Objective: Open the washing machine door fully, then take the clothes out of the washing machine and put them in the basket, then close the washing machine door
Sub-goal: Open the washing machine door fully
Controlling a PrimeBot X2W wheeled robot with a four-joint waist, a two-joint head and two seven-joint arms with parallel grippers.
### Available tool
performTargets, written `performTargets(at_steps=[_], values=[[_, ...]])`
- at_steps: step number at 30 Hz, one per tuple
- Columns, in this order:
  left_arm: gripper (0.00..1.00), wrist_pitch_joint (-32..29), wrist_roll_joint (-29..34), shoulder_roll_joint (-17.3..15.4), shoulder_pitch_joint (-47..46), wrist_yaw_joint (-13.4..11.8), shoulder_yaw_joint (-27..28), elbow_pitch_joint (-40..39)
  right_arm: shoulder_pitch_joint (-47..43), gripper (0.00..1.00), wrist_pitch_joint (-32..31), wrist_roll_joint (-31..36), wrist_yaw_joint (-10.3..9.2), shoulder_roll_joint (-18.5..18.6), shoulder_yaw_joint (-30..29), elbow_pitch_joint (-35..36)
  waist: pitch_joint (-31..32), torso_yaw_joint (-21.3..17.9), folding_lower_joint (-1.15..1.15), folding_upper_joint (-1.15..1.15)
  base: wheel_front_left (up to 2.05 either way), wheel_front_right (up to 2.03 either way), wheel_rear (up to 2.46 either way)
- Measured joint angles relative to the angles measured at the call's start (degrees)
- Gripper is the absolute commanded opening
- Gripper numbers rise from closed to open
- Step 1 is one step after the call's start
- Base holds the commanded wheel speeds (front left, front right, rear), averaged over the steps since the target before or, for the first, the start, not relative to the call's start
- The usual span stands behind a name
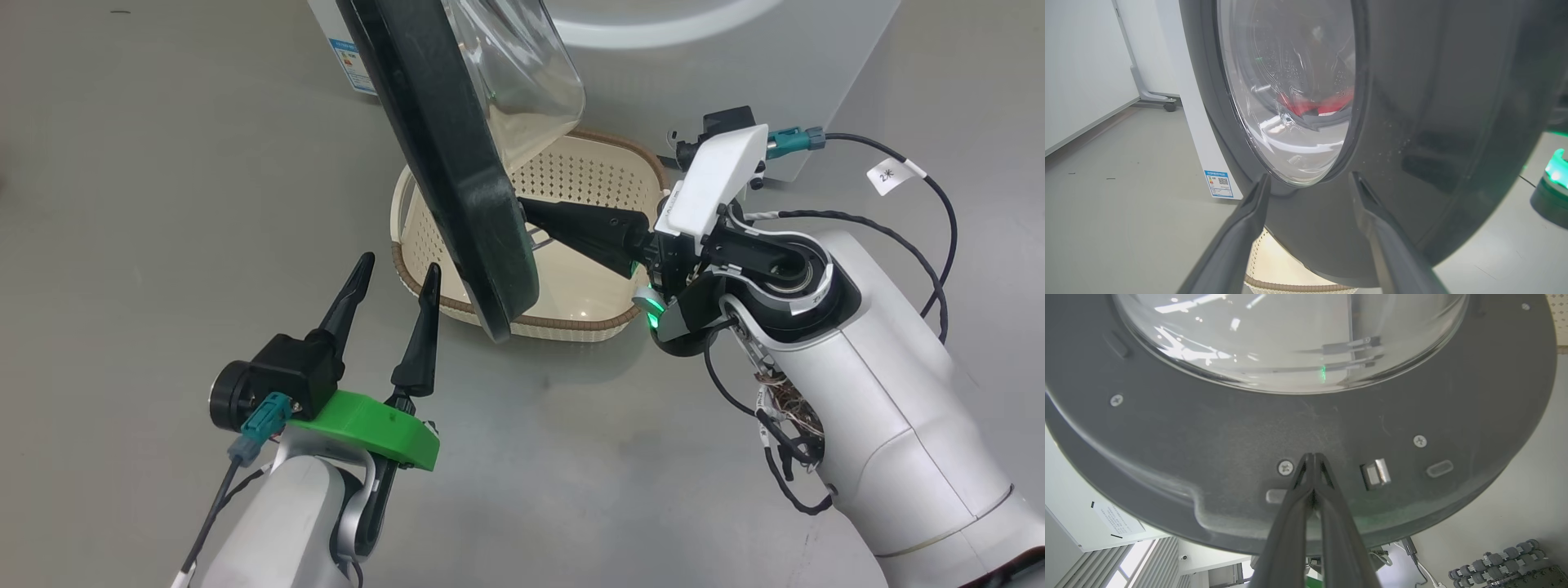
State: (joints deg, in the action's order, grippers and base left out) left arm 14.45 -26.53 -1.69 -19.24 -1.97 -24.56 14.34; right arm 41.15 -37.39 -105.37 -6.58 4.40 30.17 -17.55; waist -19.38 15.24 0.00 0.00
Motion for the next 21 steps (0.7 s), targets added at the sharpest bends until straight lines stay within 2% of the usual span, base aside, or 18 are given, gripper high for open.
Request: performTargets(at_steps=[15, 18, 21], values=[[1.0, 0.0, 0.1, 0.0, 0.2, -0.1, 1.0, 0.2, -0.6, 0.0, 3.7, 1.4, 0.14, -0.1, -0.1, -0.6, 0.9, -0.3, 0.0, 0.0, 0.0, 0.0, 0.0], [1.0, 0.0, 0.1, 0.0, 0.3, -0.2, 1.7, 0.3, -0.8, 0.0, 5.2, 4.6, 1.8, 1.5, 0.2, -0.7, 1.7, -0.5, 0.0, 0.0, 0.0, 0.0, 0.0], [1.0, 0.0, 0.1, 0.0, 0.6, -0.3, 2.4, 0.6, -1.2, 0.0, 7.4, 9.0, 4.25, 4.3, 0.7, -0.5, 2.6, -0.9, 0.0, 0.0, 0.0, 0.0, 0.0]])
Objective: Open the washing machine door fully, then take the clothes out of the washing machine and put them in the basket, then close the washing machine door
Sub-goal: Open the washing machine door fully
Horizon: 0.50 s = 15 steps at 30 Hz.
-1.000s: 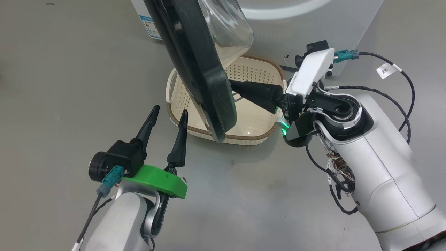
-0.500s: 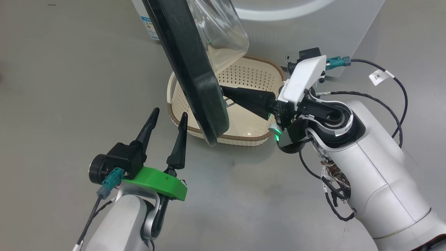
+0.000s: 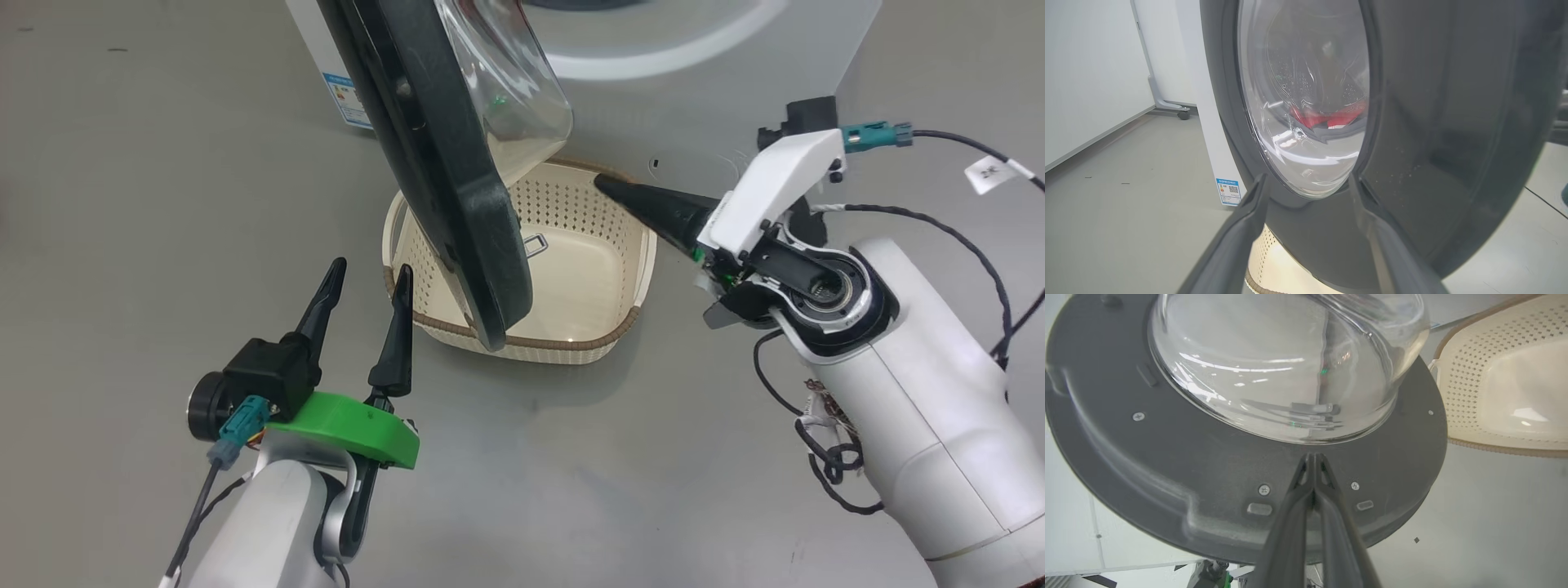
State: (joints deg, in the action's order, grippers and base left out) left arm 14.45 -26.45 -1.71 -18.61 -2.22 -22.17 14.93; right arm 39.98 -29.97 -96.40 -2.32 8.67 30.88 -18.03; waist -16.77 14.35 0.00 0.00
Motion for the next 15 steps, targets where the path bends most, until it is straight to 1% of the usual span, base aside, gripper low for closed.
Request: performTargets(at_steps=[5, 8, 9, 12, 13, 14, 15], values=[[1.0, 0.0, 0.5, 0.0, 1.1, 0.0, 1.2, 0.5, -0.7, 0.0, 6.4, 10.0, 4.72, 4.6, 0.8, 1.3, 1.8, -0.9, 0.0, 0.0, 0.0, 0.0, 0.0], [1.0, 0.0, 1.1, 0.0, 1.5, 0.0, 1.8, 0.8, -1.6, 0.0, 10.3, 16.2, 6.98, 7.5, 1.8, 2.2, 2.9, -1.6, 0.0, 0.0, 0.0, 0.0, 0.0], [1.0, 0.0, 1.3, 0.0, 1.7, -0.1, 2.1, 0.8, -2.3, 0.0, 11.5, 18.1, 7.3, 8.3, 2.3, 2.3, 3.3, -1.8, 0.0, 0.0, 0.0, 0.0, 0.0], [1.0, 0.0, 1.5, 0.0, 2.2, -0.3, 2.9, 0.9, -4.5, 0.0, 14.9, 22.7, 7.32, 9.7, 3.5, 2.8, 4.3, -2.7, 0.0, 0.0, 0.0, 0.0, 0.0], [1.0, 0.0, 1.8, 0.0, 2.5, -0.3, 3.0, 1.0, -6.1, 0.0, 17.8, 25.5, 7.31, 10.9, 3.5, 2.8, 5.0, -3.3, 0.0, 0.0, 0.0, 0.0, 0.0], [1.0, 0.0, 1.8, 0.0, 2.6, -0.3, 3.1, 1.1, -6.8, 0.0, 19.3, 26.8, 7.3, 11.6, 3.5, 2.8, 5.3, -3.5, 0.0, 0.0, 0.0, 0.0, 0.0], [1.0, 0.0, 1.8, 0.0, 2.6, -0.3, 3.1, 1.1, -6.8, 0.0, 19.3, 26.8, 7.3, 11.6, 3.5, 2.8, 5.3, -3.5, 0.0, 0.0, 0.0, 0.0, 0.0]])
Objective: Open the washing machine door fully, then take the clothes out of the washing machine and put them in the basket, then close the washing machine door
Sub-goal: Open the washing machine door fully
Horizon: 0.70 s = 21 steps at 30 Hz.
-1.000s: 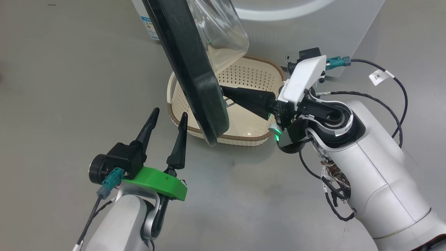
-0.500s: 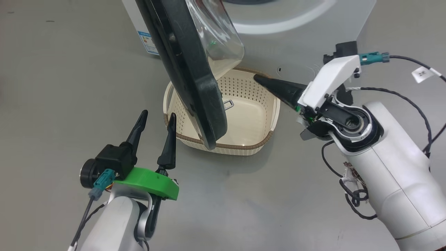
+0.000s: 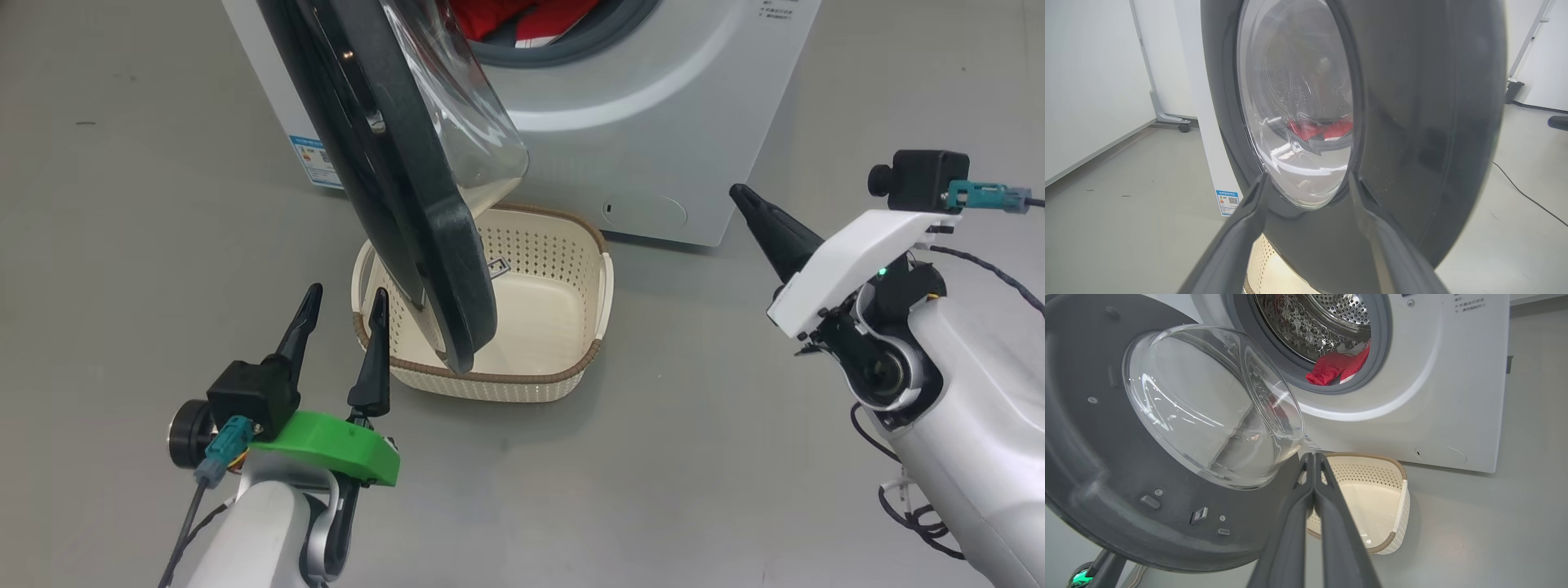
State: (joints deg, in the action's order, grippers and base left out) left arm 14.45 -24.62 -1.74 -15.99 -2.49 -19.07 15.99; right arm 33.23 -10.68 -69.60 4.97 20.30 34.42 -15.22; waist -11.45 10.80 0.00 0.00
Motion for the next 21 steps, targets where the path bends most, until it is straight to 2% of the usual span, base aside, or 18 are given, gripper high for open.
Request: performTargets(at_steps=[2, 4, 7, 12, 19, 21], values=[[1.0, 0.0, 0.0, 0.0, 0.4, 0.0, 0.4, 0.0, -1.2, 0.0, 2.8, 3.4, 0.0, 1.3, 0.5, 0.1, 0.7, -0.6, 0.0, 0.0, 0.0, 0.0, 0.0], [1.0, 0.0, 0.6, 0.0, 1.2, 0.0, 1.0, 0.1, -2.6, 0.0, 7.0, 9.9, -0.09, 3.4, 1.9, 0.4, 1.6, -1.5, 0.0, 0.0, 0.0, 0.0, 0.0], [1.0, 0.0, 1.1, 0.0, 2.0, 0.0, 1.7, 0.2, -4.9, 0.0, 11.2, 13.0, -1.27, 4.2, 1.9, 0.5, 2.5, -2.4, 0.0, 0.0, 0.0, 0.0, 0.0], [1.0, 0.0, 1.3, 0.0, 3.2, 0.0, 2.8, 0.3, -9.4, 0.0, 17.3, 17.8, -4.85, 5.0, 2.1, 0.6, 4.1, -4.0, 0.0, 0.0, 0.0, 0.0, 0.0], [1.0, 0.0, 1.7, -0.2, 4.5, 0.0, 4.0, 0.2, -15.5, 0.0, 24.5, 19.9, -10.09, 4.9, 0.7, 1.0, 5.7, -6.2, 0.0, 0.0, 0.0, 0.0, 0.0], [1.0, 0.0, 2.0, -0.2, 4.7, 0.0, 4.3, 0.2, -17.0, 0.0, 25.1, 20.0, -10.7, 4.9, -0.3, 1.1, 6.1, -6.5, 0.0, 0.0, 0.0, 0.0, 0.0]])
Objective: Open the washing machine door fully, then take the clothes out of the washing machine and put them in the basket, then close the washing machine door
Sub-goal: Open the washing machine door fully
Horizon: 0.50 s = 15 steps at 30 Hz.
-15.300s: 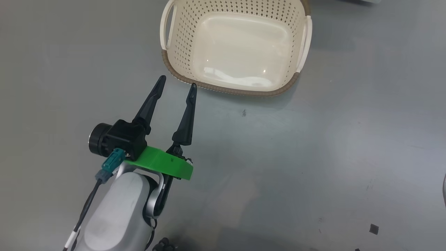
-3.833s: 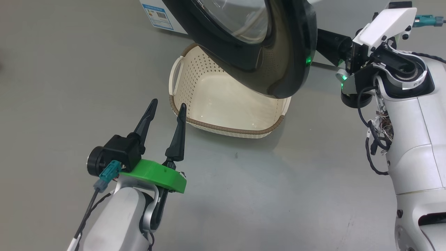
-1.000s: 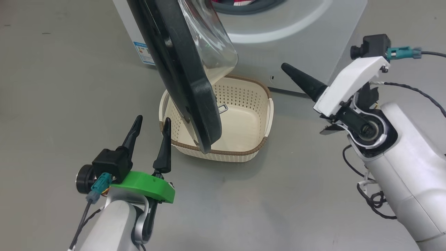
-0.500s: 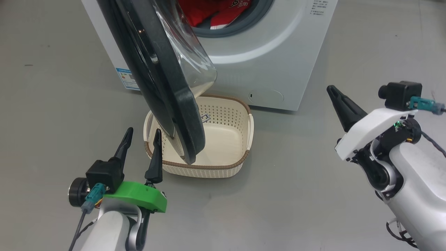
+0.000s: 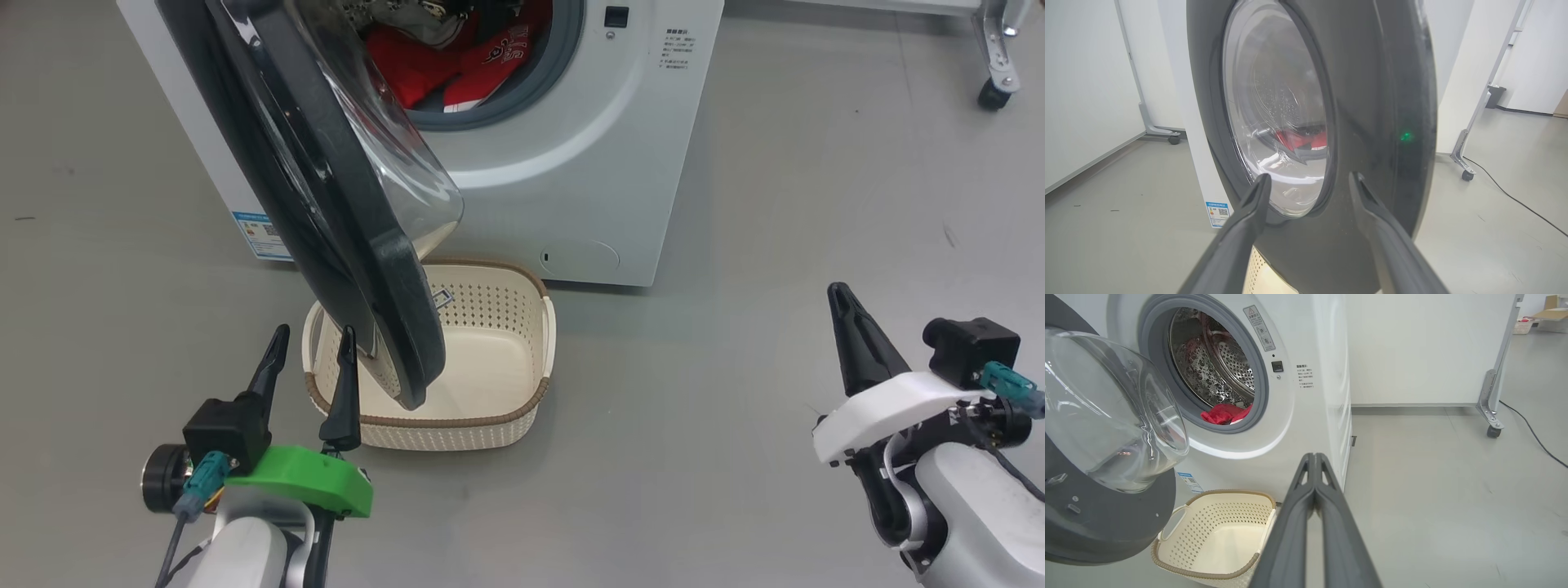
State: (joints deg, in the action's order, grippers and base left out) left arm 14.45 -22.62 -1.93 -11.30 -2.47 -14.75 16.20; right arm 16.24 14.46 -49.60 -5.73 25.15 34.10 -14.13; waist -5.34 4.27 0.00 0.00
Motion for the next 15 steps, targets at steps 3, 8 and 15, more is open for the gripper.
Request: performTargets(at_steps=[3, 8, 15], values=[[1.0, 0.0, 0.1, 0.0, 0.8, 0.0, 0.8, 0.0, -2.2, 0.0, 0.0, 0.0, -0.51, -0.6, -1.7, 0.0, 0.6, -0.5, 0.0, 0.0, 0.0, 0.0, 0.0], [1.0, 0.0, 0.3, -0.1, 2.1, 0.0, 1.5, -0.1, -4.9, 0.0, 0.0, 1.6, -1.0, -2.0, -3.4, 0.5, 1.4, -1.7, 0.0, 0.0, 0.0, 0.0, 0.0], [1.0, 0.0, 0.7, -0.1, 2.2, 0.8, 1.3, -0.1, -7.2, 1.0, 0.0, 5.0, -1.07, -2.3, -5.9, 1.7, 1.8, -2.1, 0.0, 0.0, 0.0, 0.0, 0.0]])
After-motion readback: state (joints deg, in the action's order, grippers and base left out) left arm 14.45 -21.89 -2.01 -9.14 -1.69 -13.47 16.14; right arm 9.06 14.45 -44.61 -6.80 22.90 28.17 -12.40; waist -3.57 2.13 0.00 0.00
